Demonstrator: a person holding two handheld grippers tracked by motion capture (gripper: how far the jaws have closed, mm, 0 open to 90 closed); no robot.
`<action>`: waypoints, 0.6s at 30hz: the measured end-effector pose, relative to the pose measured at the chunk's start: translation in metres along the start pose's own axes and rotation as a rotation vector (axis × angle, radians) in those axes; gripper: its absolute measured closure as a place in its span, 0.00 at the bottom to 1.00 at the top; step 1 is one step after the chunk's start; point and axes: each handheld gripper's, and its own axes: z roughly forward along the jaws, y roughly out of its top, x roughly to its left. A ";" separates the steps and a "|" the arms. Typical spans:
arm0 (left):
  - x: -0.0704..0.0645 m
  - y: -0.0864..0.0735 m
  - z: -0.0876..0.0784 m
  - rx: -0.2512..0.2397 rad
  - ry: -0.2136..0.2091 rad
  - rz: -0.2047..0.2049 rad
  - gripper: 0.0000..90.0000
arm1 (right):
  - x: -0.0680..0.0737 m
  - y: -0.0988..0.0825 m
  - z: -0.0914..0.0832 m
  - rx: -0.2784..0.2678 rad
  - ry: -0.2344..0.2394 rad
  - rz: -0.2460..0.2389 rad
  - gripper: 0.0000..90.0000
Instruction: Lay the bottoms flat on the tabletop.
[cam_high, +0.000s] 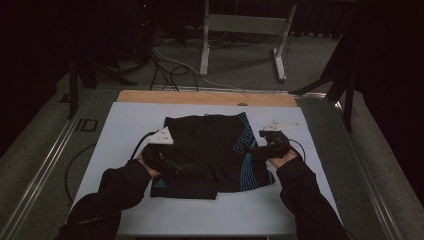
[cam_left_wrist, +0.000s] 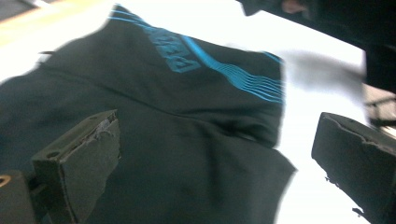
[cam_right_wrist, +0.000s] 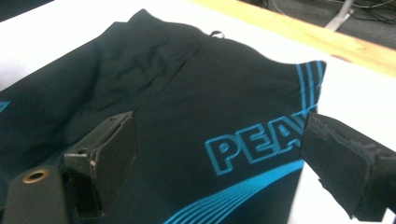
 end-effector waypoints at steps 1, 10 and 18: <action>-0.006 0.000 0.003 0.010 -0.009 0.018 0.03 | 0.002 -0.004 -0.002 0.000 0.004 0.001 0.12; -0.039 -0.003 0.019 0.003 -0.096 0.079 0.18 | 0.012 -0.031 -0.023 -0.011 0.028 -0.002 0.12; -0.074 -0.004 0.054 0.054 -0.192 0.183 0.31 | 0.019 -0.053 -0.047 -0.014 0.042 -0.003 0.12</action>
